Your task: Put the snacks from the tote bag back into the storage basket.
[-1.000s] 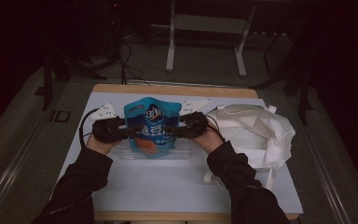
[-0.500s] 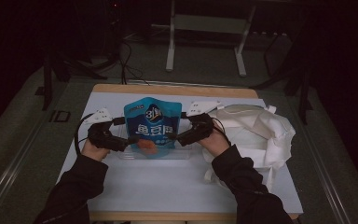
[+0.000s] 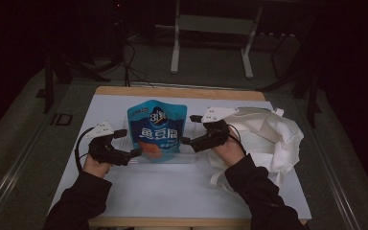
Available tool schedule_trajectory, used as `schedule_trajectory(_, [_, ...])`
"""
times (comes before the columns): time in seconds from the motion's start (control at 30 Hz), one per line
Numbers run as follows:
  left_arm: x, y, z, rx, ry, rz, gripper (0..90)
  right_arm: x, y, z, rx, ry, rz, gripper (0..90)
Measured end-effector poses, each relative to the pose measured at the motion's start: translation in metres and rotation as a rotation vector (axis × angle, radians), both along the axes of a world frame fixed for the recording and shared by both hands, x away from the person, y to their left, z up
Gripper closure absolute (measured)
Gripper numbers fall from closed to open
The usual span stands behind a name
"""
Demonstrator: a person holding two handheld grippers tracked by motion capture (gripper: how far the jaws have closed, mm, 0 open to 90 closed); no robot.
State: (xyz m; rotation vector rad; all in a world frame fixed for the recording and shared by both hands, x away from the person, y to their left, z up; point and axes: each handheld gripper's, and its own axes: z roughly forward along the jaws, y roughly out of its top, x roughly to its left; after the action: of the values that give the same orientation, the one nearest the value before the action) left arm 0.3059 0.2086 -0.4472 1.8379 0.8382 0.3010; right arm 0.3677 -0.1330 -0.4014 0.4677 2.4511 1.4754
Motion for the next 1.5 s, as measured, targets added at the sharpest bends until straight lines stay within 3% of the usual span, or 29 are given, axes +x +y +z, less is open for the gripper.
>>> schedule_trajectory(0.07, [-0.004, -0.004, -0.002, 0.042, -0.004, 0.005, 1.0, -0.003, -0.002, 0.001, -0.006, -0.010, -0.010, 14.2])
schedule_trajectory(0.17, [-0.012, -0.008, -0.007, 0.061, -0.006, 0.011, 1.0, -0.007, -0.006, 0.000, -0.021, -0.012, -0.012, 14.2])
schedule_trajectory(0.3, [-0.022, -0.010, -0.011, 0.041, 0.001, 0.009, 1.0, -0.012, -0.016, -0.002, -0.016, -0.001, -0.011, 14.2])
schedule_trajectory(0.67, [-0.051, -0.024, -0.017, 0.042, -0.001, 0.008, 1.0, -0.027, -0.038, -0.007, -0.015, 0.014, -0.009, 14.3])
schedule_trajectory(0.97, [-0.062, -0.043, -0.010, 0.004, -0.011, -0.068, 1.0, -0.039, -0.057, -0.008, -0.003, 0.005, -0.015, 14.3])
schedule_trajectory(1.23, [-0.067, -0.059, -0.014, 0.031, -0.001, -0.133, 1.0, -0.051, -0.073, -0.012, -0.003, -0.008, -0.024, 14.3])
schedule_trajectory(1.5, [-0.071, -0.076, -0.016, 0.033, 0.009, -0.190, 1.0, -0.064, -0.093, -0.022, -0.002, -0.013, -0.025, 14.3])
